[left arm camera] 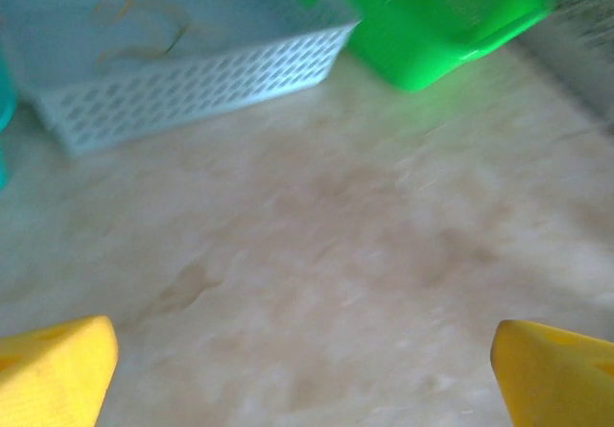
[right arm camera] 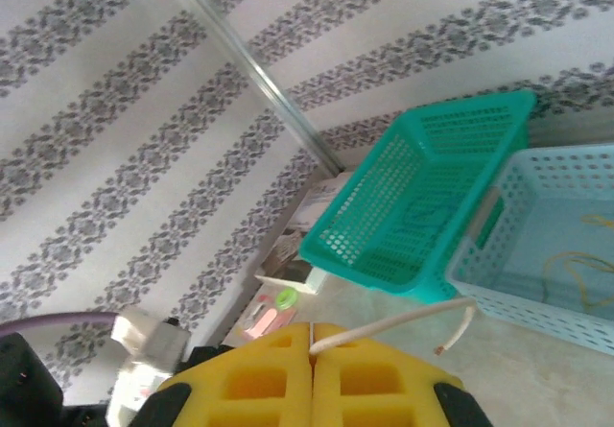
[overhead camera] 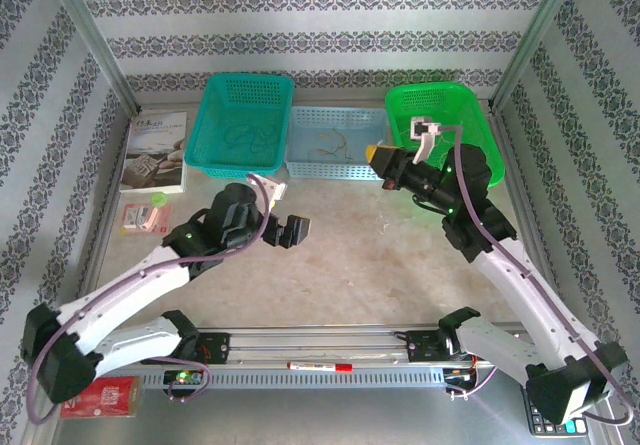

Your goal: Untangle the cables

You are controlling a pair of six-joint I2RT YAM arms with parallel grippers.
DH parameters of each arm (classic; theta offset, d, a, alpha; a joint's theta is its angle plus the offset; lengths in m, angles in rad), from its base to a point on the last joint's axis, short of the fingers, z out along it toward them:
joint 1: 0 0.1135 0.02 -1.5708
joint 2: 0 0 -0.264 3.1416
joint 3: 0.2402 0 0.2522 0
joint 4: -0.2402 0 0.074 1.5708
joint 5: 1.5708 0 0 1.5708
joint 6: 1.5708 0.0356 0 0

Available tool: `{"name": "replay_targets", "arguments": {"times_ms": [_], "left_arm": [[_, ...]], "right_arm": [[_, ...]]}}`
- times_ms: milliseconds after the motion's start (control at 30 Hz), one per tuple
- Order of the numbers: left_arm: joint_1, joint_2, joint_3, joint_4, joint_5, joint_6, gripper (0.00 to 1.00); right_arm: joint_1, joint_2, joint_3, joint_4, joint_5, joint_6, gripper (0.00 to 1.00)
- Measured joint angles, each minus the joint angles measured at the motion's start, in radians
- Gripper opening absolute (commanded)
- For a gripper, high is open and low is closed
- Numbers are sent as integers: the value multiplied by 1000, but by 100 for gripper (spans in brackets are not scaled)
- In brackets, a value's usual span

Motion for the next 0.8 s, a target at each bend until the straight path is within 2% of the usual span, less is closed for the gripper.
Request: {"name": "replay_targets", "arguments": {"times_ms": [233,467,700,767,800], "left_arm": [[0,-38,-6,195,225,4,100],[0,37,16,330,359,-17,93],[0,108,16,459,407,-64,70],[0,119,4,504,410,-81,57],[0,126,-5,529,412,-92,46]], "right_arm": [[130,44,78,-8,10,-12,0],[283,121,181,-27,42,-50,0],[386,200,315,-52,64,-77,0],[395,212,355,-53,64,-75,0],[395,215,374,-52,64,-74,0]]}}
